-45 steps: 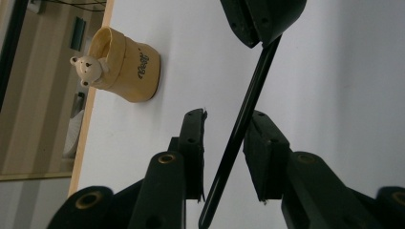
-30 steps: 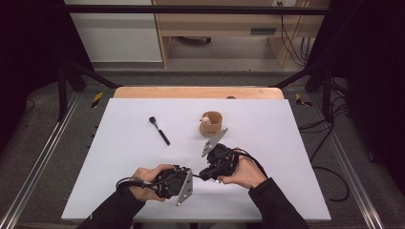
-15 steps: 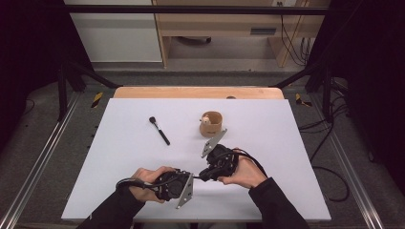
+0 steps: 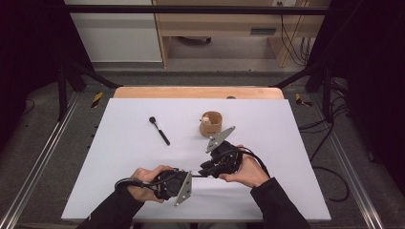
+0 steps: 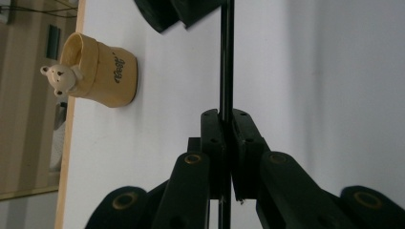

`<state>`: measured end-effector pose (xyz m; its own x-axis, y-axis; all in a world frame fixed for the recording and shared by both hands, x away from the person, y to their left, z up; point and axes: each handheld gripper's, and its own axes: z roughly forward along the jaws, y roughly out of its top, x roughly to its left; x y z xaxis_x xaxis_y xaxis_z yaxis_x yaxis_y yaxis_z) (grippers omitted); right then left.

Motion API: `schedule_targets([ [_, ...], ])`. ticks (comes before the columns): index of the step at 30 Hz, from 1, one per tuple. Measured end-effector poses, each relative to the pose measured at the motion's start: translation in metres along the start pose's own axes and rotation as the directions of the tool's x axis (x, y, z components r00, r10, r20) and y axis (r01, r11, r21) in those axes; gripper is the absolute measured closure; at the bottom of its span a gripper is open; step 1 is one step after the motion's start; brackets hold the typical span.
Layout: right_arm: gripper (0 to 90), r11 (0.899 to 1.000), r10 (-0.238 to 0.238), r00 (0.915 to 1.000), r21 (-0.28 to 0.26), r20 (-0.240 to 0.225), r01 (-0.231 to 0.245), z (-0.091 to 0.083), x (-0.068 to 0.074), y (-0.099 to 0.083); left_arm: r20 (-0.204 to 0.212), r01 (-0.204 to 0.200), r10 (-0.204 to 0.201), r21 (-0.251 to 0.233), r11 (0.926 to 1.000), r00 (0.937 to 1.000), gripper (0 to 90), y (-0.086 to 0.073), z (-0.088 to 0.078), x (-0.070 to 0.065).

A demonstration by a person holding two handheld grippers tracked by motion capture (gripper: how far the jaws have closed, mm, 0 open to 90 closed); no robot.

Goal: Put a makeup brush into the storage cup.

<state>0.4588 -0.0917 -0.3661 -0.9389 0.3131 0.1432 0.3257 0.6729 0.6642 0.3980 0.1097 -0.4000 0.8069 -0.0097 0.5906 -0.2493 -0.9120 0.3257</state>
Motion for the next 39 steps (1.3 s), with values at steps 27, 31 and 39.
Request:
schedule_targets([
  [27,16.9,0.932,0.193,0.9458,-0.351,0.261,-0.093,-0.046,-0.011,-0.025,-0.026,0.342,-0.343,-0.031,0.9393,0.9391,84.8,-0.031,0.002,0.009],
  [31,13.6,0.918,0.224,0.939,-0.38,0.261,-0.114,-0.048,-0.012,-0.029,-0.03,0.408,-0.409,-0.044,0.9121,0.912,84.8,-0.034,0.003,0.011],
  [39,12.0,0.898,0.266,0.9259,-0.417,0.268,-0.137,-0.046,-0.012,-0.037,-0.024,0.518,-0.521,-0.08,0.8519,0.8534,84.8,-0.036,0.003,0.013],
])
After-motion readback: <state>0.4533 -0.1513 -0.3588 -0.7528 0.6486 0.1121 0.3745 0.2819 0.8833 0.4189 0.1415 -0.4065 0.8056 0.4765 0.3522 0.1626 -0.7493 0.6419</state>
